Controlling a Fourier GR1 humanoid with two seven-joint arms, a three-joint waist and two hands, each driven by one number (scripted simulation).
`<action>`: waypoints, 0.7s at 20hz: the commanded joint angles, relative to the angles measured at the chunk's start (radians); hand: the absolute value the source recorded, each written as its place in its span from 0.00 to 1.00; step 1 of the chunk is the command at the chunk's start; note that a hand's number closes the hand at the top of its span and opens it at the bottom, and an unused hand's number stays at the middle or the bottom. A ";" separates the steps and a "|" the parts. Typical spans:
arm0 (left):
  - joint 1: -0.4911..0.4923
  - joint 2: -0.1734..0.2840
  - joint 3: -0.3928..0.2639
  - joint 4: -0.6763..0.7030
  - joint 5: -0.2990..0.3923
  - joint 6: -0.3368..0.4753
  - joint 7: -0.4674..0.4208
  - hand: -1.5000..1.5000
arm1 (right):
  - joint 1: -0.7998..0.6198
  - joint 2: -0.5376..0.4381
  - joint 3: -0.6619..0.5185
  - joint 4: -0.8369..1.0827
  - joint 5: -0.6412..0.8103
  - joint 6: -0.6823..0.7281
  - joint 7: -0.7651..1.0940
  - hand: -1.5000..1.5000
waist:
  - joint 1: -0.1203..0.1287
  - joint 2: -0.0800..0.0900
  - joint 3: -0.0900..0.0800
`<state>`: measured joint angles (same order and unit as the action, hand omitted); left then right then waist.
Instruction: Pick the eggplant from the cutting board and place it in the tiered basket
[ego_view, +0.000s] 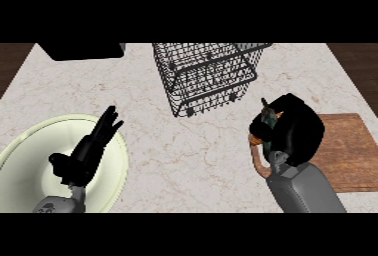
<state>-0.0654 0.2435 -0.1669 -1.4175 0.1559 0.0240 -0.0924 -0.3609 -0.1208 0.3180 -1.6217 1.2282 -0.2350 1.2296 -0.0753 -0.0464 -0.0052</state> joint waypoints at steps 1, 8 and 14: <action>-0.005 -0.003 -0.006 0.023 -0.009 0.001 0.007 0.50 | -0.094 0.115 0.017 -0.091 0.195 0.043 0.257 1.00 | 0.022 0.015 -0.004; -0.021 -0.024 -0.048 0.017 -0.021 -0.020 0.008 0.50 | -0.283 0.119 -0.128 -0.103 0.300 0.161 0.258 1.00 | 0.083 0.037 0.000; -0.091 -0.024 -0.038 0.027 -0.006 -0.038 0.047 0.50 | -0.494 0.120 -0.292 0.006 0.273 0.268 0.258 1.00 | 0.110 0.047 0.002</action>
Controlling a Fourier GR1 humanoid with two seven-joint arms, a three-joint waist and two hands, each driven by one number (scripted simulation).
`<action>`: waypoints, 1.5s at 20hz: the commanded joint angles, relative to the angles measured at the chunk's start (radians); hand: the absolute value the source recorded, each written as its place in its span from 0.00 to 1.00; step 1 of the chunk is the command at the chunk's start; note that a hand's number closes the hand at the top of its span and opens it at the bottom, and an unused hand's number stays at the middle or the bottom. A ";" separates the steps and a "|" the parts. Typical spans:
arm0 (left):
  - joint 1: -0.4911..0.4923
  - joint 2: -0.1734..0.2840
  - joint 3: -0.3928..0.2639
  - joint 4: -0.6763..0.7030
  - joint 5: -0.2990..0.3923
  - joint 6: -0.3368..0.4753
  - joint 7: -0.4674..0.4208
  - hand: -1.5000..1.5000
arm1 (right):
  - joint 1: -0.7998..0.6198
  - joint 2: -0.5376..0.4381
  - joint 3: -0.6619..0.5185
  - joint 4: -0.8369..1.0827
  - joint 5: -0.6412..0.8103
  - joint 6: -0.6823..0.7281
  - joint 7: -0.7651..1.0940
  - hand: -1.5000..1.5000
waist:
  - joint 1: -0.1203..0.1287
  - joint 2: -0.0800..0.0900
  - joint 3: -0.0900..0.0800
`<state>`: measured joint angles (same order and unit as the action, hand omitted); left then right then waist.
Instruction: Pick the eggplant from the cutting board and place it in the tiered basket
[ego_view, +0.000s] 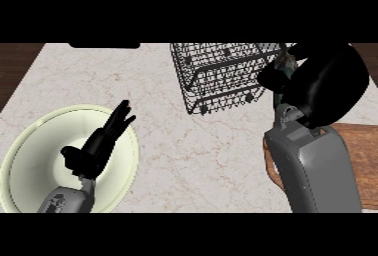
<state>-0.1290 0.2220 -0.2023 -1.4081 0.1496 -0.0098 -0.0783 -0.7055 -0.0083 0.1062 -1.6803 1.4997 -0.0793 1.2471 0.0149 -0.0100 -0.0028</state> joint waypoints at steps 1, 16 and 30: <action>0.015 0.013 -0.011 0.003 -0.014 -0.009 0.006 0.50 | -0.184 0.008 -0.119 0.088 0.008 0.100 0.240 1.00 | 0.039 0.010 -0.001; -0.034 -0.026 -0.028 0.037 -0.038 -0.006 0.010 0.50 | -0.542 0.008 -0.453 0.694 -0.024 -0.115 0.109 1.00 | 0.053 0.032 0.002; -0.042 -0.043 -0.026 0.040 -0.033 -0.019 0.002 0.50 | -0.652 0.008 -0.717 0.889 -0.145 -0.453 0.017 1.00 | 0.080 0.042 0.002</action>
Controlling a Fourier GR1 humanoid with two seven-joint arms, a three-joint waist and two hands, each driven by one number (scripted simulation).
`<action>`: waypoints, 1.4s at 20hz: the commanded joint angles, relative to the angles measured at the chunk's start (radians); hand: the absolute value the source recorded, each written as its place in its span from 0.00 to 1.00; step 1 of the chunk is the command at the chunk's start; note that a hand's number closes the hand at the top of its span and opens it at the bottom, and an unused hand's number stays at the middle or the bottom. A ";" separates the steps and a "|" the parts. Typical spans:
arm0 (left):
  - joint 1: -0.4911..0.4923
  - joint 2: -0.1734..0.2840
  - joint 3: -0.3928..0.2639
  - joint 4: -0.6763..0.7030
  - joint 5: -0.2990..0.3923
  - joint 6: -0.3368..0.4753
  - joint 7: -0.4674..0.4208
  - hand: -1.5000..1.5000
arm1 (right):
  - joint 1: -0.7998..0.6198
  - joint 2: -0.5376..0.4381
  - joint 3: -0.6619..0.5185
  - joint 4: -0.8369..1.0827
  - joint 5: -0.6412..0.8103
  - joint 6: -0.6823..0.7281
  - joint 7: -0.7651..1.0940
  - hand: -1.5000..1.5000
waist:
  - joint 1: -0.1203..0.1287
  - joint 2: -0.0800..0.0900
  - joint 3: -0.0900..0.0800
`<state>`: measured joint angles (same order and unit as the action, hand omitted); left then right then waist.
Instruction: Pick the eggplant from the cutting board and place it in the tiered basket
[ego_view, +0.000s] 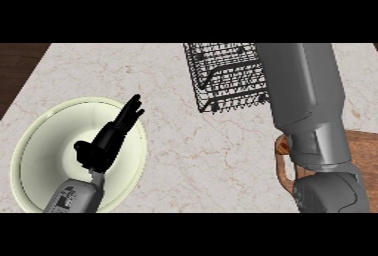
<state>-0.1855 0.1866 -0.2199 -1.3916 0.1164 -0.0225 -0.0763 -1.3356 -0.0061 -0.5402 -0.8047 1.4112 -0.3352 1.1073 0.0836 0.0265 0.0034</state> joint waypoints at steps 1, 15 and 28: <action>-0.005 0.017 0.014 0.025 0.004 -0.013 0.009 0.50 | -0.045 0.006 -0.121 0.002 -0.081 -0.186 0.192 1.00 | 0.008 0.005 -0.004; 0.027 0.007 0.028 0.043 -0.011 0.011 -0.001 0.50 | -0.035 0.006 -0.170 0.120 0.136 -0.597 0.177 0.00 | -0.047 -0.017 -0.008; 0.074 0.000 0.056 0.035 0.010 0.020 0.005 0.50 | 0.041 0.006 -0.120 -0.284 0.485 -0.546 0.258 0.00 | -0.105 -0.063 -0.007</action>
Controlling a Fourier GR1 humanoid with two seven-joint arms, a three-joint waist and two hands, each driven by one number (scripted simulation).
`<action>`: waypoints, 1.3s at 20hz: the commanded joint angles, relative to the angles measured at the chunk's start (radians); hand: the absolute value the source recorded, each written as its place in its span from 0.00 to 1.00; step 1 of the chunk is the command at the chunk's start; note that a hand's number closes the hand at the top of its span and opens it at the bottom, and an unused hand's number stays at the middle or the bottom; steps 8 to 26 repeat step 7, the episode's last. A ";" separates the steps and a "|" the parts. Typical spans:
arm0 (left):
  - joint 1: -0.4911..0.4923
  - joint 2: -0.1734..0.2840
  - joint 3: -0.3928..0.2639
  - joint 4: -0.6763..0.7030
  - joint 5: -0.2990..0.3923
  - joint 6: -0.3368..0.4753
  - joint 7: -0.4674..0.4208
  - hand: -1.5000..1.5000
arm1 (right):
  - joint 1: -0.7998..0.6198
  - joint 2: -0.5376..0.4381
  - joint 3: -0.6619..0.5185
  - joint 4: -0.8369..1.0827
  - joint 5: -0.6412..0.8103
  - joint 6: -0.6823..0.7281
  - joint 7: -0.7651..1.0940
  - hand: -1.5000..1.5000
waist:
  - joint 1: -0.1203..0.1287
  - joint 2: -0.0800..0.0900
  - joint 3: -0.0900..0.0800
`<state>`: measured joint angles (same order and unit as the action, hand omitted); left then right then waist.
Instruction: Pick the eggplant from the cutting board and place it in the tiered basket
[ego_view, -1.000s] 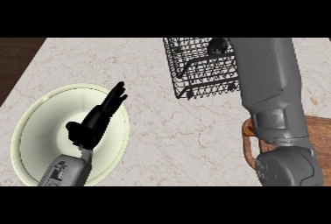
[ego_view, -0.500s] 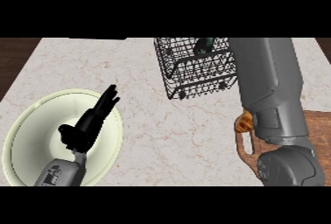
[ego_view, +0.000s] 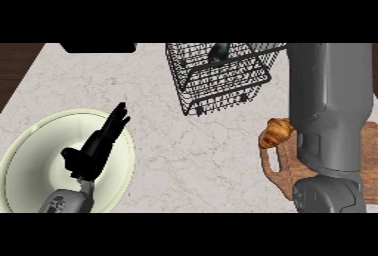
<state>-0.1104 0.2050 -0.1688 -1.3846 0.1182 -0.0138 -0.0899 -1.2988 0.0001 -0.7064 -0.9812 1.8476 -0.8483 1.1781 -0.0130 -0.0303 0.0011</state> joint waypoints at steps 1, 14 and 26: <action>-0.003 -0.006 0.008 0.024 0.010 0.005 0.039 0.50 | 0.049 0.000 0.052 -0.142 0.038 -0.028 0.174 0.00 | -0.018 -0.010 -0.004; 0.031 -0.009 0.009 0.037 0.001 0.014 0.016 0.50 | 0.104 0.000 0.131 -0.292 0.007 0.143 0.165 0.00 | -0.032 -0.031 -0.005; 0.031 -0.009 0.009 0.037 0.001 0.014 0.016 0.50 | 0.104 0.000 0.131 -0.292 0.007 0.143 0.165 0.00 | -0.032 -0.031 -0.005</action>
